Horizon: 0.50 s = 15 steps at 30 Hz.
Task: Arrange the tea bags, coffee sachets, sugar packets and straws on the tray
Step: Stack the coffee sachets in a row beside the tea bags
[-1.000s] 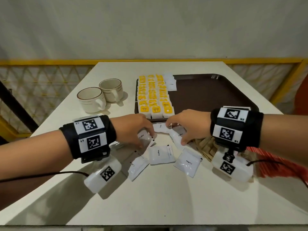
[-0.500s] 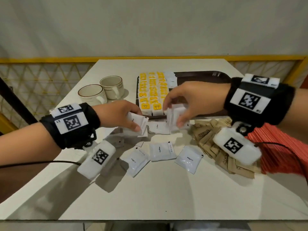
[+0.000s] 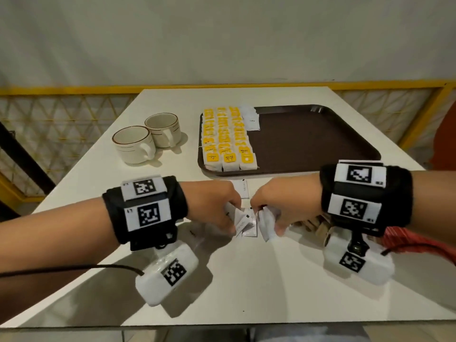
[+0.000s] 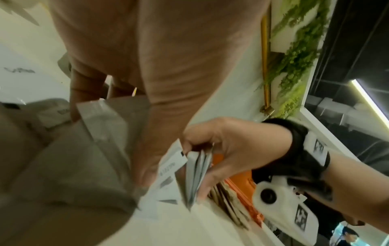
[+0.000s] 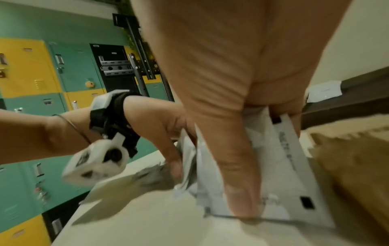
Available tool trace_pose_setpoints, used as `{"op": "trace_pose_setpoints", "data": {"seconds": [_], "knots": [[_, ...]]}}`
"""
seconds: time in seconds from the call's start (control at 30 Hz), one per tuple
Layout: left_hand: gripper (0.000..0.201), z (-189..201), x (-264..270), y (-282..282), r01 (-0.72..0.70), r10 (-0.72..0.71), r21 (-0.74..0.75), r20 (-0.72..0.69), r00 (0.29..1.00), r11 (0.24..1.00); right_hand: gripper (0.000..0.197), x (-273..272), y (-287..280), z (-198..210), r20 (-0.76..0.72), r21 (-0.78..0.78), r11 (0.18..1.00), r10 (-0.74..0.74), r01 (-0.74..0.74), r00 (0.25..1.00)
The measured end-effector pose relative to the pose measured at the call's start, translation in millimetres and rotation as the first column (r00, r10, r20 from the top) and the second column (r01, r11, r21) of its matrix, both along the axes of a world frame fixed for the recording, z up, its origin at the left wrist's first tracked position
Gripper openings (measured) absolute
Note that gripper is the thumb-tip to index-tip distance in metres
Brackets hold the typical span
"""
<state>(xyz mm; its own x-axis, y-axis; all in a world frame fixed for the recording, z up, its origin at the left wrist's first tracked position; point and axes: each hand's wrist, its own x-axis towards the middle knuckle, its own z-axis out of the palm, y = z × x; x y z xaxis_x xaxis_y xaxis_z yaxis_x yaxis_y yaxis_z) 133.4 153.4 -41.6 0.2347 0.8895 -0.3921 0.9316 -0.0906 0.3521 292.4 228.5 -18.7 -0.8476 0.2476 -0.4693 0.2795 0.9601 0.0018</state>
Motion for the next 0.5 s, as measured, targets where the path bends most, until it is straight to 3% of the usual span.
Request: {"op": "trace_pose_setpoints", "data": {"seconds": [0.13,0.27,0.37,0.43,0.5], "knots": [[0.024,0,-1,2,-0.04,0.039,-0.023,-0.041,0.998,0.999,0.055,-3,17,20,-0.177,0.057,0.992,-0.104,0.116,0.979],[0.021,29,-20,-6,-0.115,0.117,-0.024,0.071,0.991,0.993,0.06,-17,33,23,-0.304,-0.132,0.951,-0.307,0.28,0.902],[0.027,56,-41,-15,-0.221,0.212,0.021,0.212,0.954,0.975,0.056,-32,28,11,-0.287,-0.206,0.939,-0.328,0.276,0.9],[0.031,64,-54,-20,-0.285,0.259,0.054,0.286,0.923,0.957,0.057,-40,20,1,-0.237,-0.176,0.951,-0.29,0.253,0.927],[0.023,64,-61,-21,-0.342,0.291,0.088,0.354,0.889,0.936,0.061,-46,11,-9,-0.216,-0.137,0.962,-0.26,0.235,0.941]]}}
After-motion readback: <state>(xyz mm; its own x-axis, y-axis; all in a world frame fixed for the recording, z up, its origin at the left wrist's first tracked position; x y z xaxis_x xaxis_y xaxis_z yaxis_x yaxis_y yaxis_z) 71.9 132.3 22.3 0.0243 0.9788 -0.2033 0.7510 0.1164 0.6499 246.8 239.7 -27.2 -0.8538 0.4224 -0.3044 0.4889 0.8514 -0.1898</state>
